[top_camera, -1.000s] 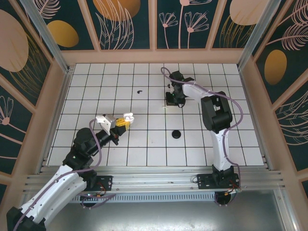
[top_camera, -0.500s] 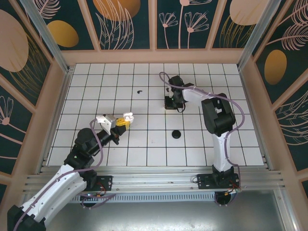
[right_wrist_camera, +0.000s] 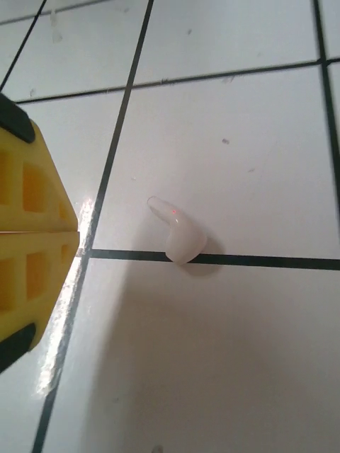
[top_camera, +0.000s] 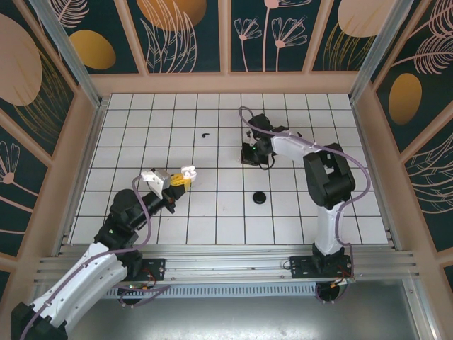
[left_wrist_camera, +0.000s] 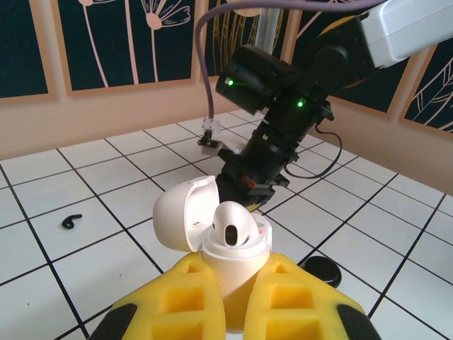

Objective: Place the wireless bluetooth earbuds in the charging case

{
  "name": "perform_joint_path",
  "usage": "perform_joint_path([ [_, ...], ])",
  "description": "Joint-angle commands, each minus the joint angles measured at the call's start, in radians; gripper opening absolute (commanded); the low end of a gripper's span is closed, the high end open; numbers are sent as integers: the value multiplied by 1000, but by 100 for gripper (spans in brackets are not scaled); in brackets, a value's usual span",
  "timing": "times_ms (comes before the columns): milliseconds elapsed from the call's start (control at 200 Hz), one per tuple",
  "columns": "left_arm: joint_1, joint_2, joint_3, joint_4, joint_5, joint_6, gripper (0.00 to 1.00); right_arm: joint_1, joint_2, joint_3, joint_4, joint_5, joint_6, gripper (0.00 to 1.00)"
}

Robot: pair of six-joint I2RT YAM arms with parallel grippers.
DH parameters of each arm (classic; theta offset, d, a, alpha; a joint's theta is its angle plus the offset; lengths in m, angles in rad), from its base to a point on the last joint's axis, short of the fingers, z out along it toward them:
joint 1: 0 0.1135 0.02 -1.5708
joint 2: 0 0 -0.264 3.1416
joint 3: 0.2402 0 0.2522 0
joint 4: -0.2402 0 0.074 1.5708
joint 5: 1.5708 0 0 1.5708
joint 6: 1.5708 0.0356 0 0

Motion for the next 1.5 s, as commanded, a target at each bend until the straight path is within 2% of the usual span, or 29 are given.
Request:
perform_joint_path([
  [0, -4, -5, -14, 61, -14, -11, 0, -5, -59, -38, 57, 23, 107, 16],
  [265, -4, 53, 31, 75, 4, 34, 0, -4, -25, -39, 115, 67, 194, 35],
  [606, -4, 96, 45, 97, 26, 53, 0, 18, 66, 38, 82, 91, 218, 42],
  [971, -4, 77, 37, 87, 11, 65, 0, 25, 138, 130, 27, 117, 208, 42],
  [1496, -4, 70, 38, 74, 4, 76, 0, 54, 211, 208, -48, 144, 191, 35],
])
